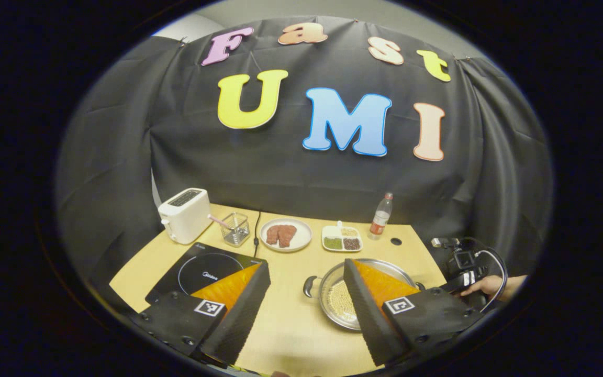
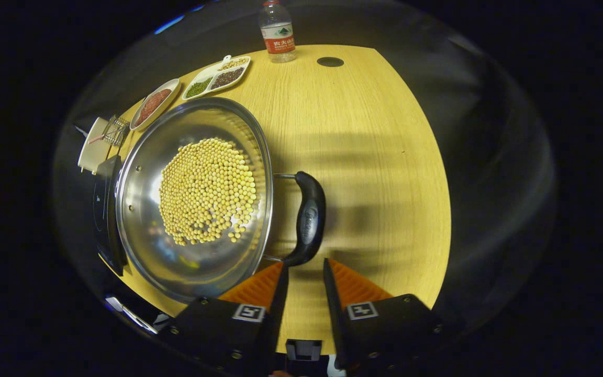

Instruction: First push the handle of the pot to place it horizontally, then grasp the pot with both hands and set it on the induction cooktop.

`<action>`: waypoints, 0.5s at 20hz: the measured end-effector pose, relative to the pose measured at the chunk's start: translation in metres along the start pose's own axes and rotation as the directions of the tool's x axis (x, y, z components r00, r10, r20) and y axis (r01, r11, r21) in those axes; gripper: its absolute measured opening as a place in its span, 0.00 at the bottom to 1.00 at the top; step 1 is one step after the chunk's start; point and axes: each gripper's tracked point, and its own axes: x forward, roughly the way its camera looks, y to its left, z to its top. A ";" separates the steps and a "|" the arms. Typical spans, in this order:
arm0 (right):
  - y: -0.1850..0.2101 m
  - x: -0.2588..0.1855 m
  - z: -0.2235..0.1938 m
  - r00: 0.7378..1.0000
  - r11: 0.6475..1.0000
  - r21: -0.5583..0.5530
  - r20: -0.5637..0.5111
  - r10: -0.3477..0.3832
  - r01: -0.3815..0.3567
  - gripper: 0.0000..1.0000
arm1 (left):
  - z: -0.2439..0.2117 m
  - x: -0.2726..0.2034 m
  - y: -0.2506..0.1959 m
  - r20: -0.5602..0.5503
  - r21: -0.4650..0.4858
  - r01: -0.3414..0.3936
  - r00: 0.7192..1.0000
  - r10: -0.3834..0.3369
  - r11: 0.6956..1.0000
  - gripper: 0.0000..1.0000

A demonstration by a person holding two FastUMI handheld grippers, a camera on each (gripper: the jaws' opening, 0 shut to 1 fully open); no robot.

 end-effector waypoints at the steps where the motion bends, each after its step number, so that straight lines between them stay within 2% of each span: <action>1: -0.003 -0.004 -0.003 1.000 1.000 -0.003 0.007 0.001 -0.001 0.55 | 0.000 0.002 0.000 -0.008 0.005 0.006 1.000 -0.006 1.000 0.92; 2: -0.003 -0.011 -0.006 1.000 1.000 0.009 0.013 0.014 -0.014 0.77 | -0.003 0.006 0.000 -0.019 0.010 0.018 1.000 -0.018 1.000 0.95; 3: 0.000 -0.021 -0.010 0.999 0.999 0.034 0.010 0.033 -0.034 0.87 | -0.005 0.010 -0.002 -0.037 0.011 0.037 0.999 -0.037 0.999 0.95; 4: 0.001 -0.021 -0.016 0.999 0.997 0.054 0.012 0.047 -0.048 0.99 | -0.012 0.017 -0.007 -0.065 0.000 0.068 0.996 -0.068 0.998 0.92; 5: 0.003 -0.028 -0.018 0.998 0.996 0.069 0.019 0.057 -0.058 0.99 | -0.018 0.024 -0.010 -0.101 -0.020 0.099 0.990 -0.100 0.995 0.95; 6: 0.007 -0.036 -0.018 0.997 0.994 0.081 0.033 0.069 -0.071 0.99 | -0.024 0.032 -0.010 -0.133 -0.037 0.116 0.984 -0.120 0.993 0.91; 7: 0.009 -0.044 -0.017 0.996 0.992 0.094 0.048 0.075 -0.080 0.99 | -0.030 0.040 -0.008 -0.165 -0.046 0.134 0.976 -0.140 0.990 0.92; 8: 0.015 -0.054 -0.017 0.994 0.989 0.109 0.068 0.089 -0.096 0.99 | -0.036 0.047 -0.008 -0.201 -0.053 0.160 0.965 -0.167 0.986 0.95; 10: 0.026 -0.070 -0.013 0.989 0.982 0.143 0.096 0.109 -0.122 0.99 | -0.052 0.061 -0.005 -0.295 -0.055 0.200 0.933 -0.207 0.978 0.96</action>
